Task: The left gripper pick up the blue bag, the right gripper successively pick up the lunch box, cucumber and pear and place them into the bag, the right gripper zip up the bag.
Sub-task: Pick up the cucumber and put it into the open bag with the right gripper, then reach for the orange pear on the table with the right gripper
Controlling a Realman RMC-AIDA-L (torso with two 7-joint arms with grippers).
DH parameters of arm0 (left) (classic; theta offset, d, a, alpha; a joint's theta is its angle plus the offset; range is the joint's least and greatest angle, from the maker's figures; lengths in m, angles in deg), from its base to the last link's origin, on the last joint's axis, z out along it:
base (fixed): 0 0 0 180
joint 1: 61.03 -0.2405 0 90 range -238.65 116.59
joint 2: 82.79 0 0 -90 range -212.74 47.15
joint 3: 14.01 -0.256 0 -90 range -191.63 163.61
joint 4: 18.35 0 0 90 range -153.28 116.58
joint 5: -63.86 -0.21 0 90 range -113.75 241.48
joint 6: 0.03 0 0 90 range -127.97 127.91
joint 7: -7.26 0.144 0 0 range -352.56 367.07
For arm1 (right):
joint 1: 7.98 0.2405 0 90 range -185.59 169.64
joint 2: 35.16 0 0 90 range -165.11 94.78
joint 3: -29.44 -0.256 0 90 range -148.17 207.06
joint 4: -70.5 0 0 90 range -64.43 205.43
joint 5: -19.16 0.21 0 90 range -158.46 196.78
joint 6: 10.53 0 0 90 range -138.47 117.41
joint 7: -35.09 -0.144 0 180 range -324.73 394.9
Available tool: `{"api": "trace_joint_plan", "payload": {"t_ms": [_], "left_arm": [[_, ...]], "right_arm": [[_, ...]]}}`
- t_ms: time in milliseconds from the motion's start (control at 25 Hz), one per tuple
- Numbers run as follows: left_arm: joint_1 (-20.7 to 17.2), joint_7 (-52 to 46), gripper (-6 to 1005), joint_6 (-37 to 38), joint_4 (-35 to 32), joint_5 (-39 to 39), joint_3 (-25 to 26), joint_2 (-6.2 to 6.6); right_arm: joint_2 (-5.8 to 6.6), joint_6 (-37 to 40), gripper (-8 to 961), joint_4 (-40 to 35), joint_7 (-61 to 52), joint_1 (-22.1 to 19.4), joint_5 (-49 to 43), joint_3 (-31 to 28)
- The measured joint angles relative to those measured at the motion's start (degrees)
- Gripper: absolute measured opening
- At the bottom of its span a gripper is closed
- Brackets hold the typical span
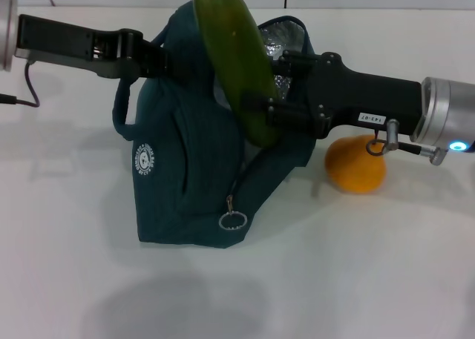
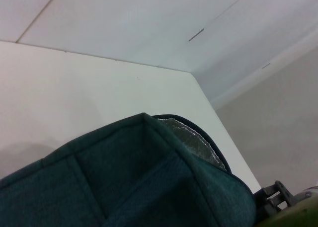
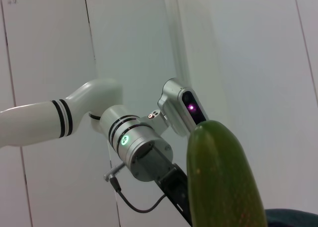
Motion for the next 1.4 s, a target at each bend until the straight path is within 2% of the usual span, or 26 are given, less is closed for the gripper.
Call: {"api": "trace_joint_plan", "payload": {"t_ms": [800, 960, 1000, 1080, 1240, 1400], "left_arm": [[0.0, 0.15, 39, 0.09, -0.19, 0.09, -0.06, -0.11], [0.03, 0.17, 39, 0.09, -0.08, 0.1, -0.07, -0.08], [0.03, 0.17, 39, 0.09, -0.06, 0.09, -0.01, -0.07], [0.02, 0.18, 39, 0.09, -0.05, 0.1, 0.09, -0.08], [-0.22, 0.18, 39, 0.2, -0.03, 0.34, 0.28, -0.1], [-0.84, 0.17, 39, 0.44, 0.03, 2.37, 0.28, -0.13]], "right_arm": [[0.0, -0.99, 585, -0.62, 1.71, 1.15, 1.65, 2.29], [0.0, -0.4, 759, -1.15, 1.98, 0.19, 2.08, 1.93], [0.0, -0.27, 802, -1.53, 2.15, -0.33, 2.42, 1.79], [0.16, -0.17, 828, -3.5, 2.38, -2.72, 3.86, 1.24], [0.58, -0.14, 879, -8.31, 2.48, -11.21, 5.92, -3.25], [1.0, -0.13, 874, -9.17, 2.19, -18.0, 5.99, -8.36]]}}
